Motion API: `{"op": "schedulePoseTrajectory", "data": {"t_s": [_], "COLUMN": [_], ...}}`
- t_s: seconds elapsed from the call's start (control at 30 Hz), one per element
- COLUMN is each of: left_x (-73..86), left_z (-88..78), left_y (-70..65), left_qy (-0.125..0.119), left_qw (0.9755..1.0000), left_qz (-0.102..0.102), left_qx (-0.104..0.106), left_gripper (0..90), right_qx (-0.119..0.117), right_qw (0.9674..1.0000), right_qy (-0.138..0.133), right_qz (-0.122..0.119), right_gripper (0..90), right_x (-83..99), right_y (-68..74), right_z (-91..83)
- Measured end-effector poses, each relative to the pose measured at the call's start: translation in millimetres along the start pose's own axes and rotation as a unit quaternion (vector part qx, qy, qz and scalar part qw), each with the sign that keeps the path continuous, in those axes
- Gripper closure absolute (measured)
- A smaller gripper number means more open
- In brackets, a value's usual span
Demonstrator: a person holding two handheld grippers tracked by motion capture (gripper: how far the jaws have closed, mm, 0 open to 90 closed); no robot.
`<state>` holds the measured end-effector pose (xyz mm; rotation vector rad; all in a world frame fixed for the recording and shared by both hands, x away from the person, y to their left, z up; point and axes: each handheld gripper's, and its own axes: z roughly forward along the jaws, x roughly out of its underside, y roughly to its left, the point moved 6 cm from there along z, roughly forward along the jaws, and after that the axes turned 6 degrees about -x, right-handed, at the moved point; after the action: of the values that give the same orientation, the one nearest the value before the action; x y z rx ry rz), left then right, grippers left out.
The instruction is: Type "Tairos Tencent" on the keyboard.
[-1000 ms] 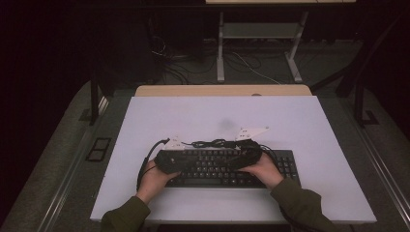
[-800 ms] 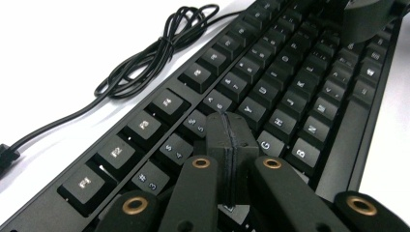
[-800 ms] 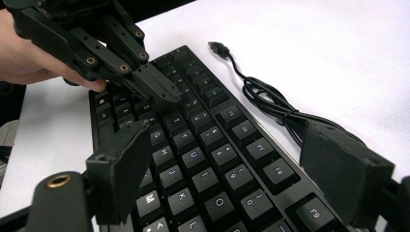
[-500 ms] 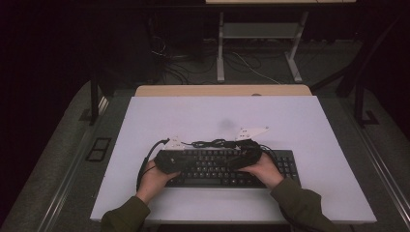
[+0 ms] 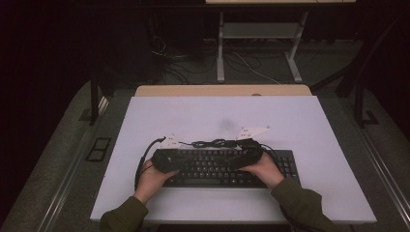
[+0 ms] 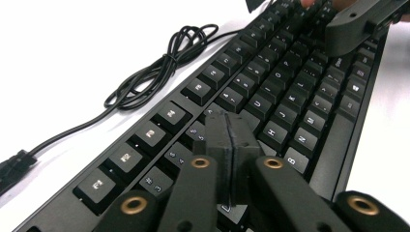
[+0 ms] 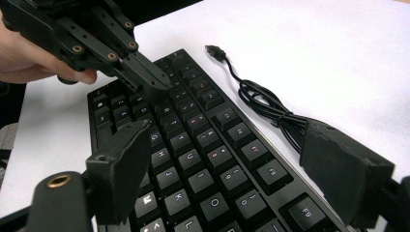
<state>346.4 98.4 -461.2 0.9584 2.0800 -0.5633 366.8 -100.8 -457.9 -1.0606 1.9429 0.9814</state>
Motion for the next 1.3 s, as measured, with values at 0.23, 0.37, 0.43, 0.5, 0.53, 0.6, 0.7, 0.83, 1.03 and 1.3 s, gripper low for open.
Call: {"op": "schedulePoseTrajectory", "data": {"t_s": [0.23, 0.37, 0.43, 0.5, 0.53, 0.6, 0.7, 0.83, 1.03, 1.3], "left_x": [0.1, 1.7, 3.1, 4.5, 5.7, 7.5, 9.5, 11.6, 13.4, 14.8], "left_z": [-8.5, -12.9, -15.1, -17.1, -17.9, -19.0, -19.5, -20.1, -19.5, -18.6], "left_y": [-2.4, -2.0, -2.1, -2.3, -2.2, -1.4, -1.0, -0.1, 1.2, 2.0], "left_qy": [-0.013, -0.017, -0.018, -0.018, -0.018, -0.015, -0.016, -0.014, -0.015, -0.015], "left_qw": [0.9999, 0.9998, 0.9998, 0.9998, 0.9998, 0.9998, 0.9998, 0.9997, 0.9996, 0.9997], "left_qz": [0.004, 0.004, 0.006, 0.007, 0.008, 0.007, 0.002, 0.0, -0.003, -0.004], "left_qx": [0.001, -0.003, -0.002, -0.005, -0.006, -0.008, -0.012, -0.018, -0.023, -0.02], "left_gripper": [75.8, 66.7, 61.6, 56.7, 54.6, 49.4, 39.9, 25.9, 16.4, 16.1], "right_qx": [0.001, 0.003, 0.004, 0.004, 0.004, 0.004, 0.004, 0.003, 0.003, 0.001], "right_qw": [1.0, 1.0, 1.0, 1.0, 1.0, 1.0, 1.0, 1.0, 1.0, 0.9999], "right_qy": [0.0, -0.002, -0.002, -0.003, -0.003, -0.002, -0.002, -0.001, 0.004, 0.016], "right_qz": [-0.001, -0.001, 0.0, 0.0, -0.001, -0.001, -0.001, 0.001, -0.002, -0.005], "right_gripper": [18.3, 18.3, 18.3, 18.3, 18.3, 18.3, 18.3, 18.6, 19.5, 25.3], "right_x": [-0.4, -0.7, -0.6, -0.6, -0.6, -0.4, -0.4, -0.5, 0.2, 3.0], "right_y": [-1.7, -2.3, -2.3, -2.4, -2.6, -2.7, -2.8, -1.2, -0.4, 0.6], "right_z": [-1.8, -2.7, -3.1, -3.2, -3.2, -3.2, -3.3, -3.4, -3.2, -3.3]}}
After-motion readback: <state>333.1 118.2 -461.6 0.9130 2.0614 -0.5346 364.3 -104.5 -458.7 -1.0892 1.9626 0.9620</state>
